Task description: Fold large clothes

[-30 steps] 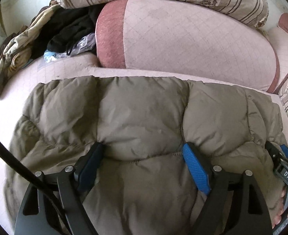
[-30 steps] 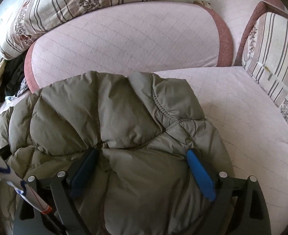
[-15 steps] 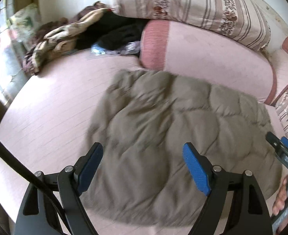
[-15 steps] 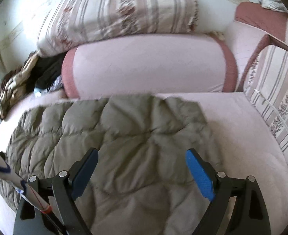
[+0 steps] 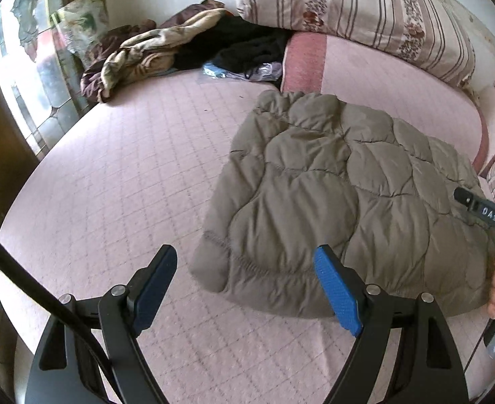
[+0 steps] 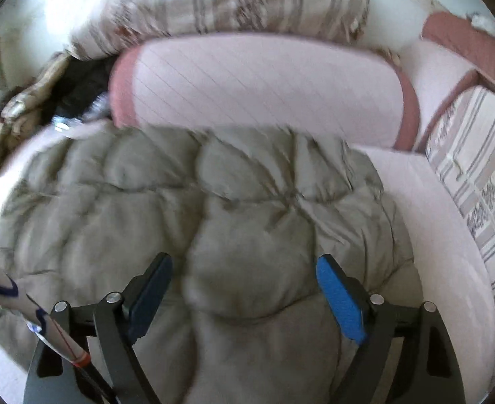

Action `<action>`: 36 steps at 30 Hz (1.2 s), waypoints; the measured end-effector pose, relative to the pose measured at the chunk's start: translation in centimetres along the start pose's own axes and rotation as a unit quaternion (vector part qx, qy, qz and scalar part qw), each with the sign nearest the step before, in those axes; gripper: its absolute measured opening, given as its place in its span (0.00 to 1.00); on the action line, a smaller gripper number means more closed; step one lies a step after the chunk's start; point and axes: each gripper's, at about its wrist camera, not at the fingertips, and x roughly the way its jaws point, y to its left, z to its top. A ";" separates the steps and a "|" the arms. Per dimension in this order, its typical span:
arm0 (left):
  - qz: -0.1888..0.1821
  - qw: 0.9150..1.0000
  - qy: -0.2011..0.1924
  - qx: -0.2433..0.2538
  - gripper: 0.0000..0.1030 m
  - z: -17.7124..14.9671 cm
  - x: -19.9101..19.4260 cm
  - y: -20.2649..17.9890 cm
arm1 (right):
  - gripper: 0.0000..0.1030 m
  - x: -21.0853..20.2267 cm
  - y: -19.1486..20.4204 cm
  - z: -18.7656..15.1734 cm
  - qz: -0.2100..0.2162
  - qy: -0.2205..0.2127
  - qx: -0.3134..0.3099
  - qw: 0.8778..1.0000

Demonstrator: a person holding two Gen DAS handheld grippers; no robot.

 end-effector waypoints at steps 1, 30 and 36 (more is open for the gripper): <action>0.001 1.000 -0.002 -0.004 0.80 -0.2 -0.3 0.3 | 0.88 -0.8 0.9 0.1 0.010 -0.007 -0.007 1.000; -0.018 0.999 -0.043 0.002 0.81 -4.5 -9.1 0.1 | 0.90 -2.2 -6.5 -8.2 -0.021 0.042 0.051 0.998; -0.018 0.998 -0.055 0.009 0.81 -5.4 -11.2 -0.5 | 0.90 -3.6 -12.0 -11.1 -0.061 0.055 0.088 0.993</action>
